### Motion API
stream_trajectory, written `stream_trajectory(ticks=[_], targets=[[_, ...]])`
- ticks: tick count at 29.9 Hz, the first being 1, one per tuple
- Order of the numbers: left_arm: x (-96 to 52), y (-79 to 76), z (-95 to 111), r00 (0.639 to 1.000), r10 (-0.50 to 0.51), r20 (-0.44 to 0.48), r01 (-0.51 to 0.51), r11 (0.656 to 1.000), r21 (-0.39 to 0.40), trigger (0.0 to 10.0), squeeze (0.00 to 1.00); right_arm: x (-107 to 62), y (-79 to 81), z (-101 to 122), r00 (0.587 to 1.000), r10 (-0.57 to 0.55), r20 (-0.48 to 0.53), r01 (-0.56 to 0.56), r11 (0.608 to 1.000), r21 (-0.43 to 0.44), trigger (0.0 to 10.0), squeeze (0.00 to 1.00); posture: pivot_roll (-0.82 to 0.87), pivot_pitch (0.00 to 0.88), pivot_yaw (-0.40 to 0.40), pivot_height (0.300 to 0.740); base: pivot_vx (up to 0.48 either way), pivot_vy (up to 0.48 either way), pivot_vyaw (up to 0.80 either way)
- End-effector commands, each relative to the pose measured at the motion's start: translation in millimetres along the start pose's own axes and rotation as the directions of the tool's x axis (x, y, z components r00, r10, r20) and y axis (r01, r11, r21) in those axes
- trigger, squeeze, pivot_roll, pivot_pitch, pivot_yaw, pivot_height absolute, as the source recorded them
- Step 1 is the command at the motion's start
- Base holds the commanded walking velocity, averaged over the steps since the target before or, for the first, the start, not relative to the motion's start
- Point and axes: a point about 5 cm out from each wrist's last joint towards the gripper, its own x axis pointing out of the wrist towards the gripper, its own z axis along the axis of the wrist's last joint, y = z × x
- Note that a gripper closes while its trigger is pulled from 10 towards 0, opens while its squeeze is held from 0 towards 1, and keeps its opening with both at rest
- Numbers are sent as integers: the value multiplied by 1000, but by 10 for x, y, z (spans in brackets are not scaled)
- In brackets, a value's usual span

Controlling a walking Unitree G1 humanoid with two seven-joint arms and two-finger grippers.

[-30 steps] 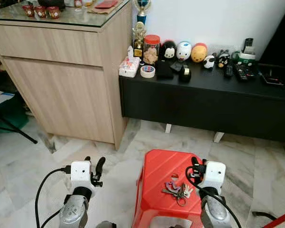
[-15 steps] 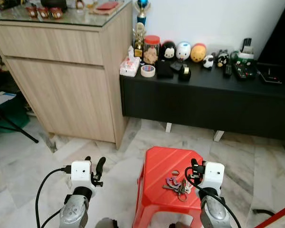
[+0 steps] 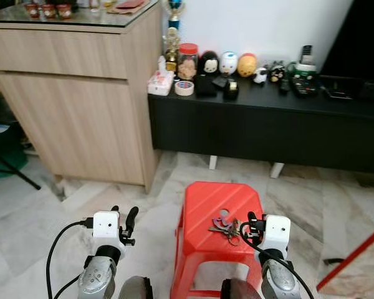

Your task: Hang keys on a hook

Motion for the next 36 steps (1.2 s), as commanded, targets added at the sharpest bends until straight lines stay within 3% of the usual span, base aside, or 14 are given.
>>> stream_trajectory(ticks=[1, 5, 21, 36], targets=[[12, -31, -23, 1000, -12, -22, 12, 1000, 1, 10000, 0, 24, -6, 17, 1000, 11, -4, -11, 1000, -14, 10000, 0, 56, 22, -55, 611, 0, 0, 0], [13, -34, -27, 1000, -13, -26, 13, 1000, 3, 10000, 0, 20, 0, 28, 1000, 17, 10, -17, 1000, -20, 10000, 0, 56, 24, -54, 611, 0, 0, 0], [23, -45, -16, 1000, -18, -20, 18, 1000, -2, 10000, 0, 14, 47, 58, 999, 39, 31, -39, 999, -7, 10000, 0, 56, 26, -54, 611, 0, 0, 763], [17, -67, -5, 999, -41, -9, 41, 999, 0, 10000, 0, 23, -60, -22, 999, -35, -23, 35, 999, 4, 10000, 0, 58, 28, -52, 611, 16, 0, 0]])
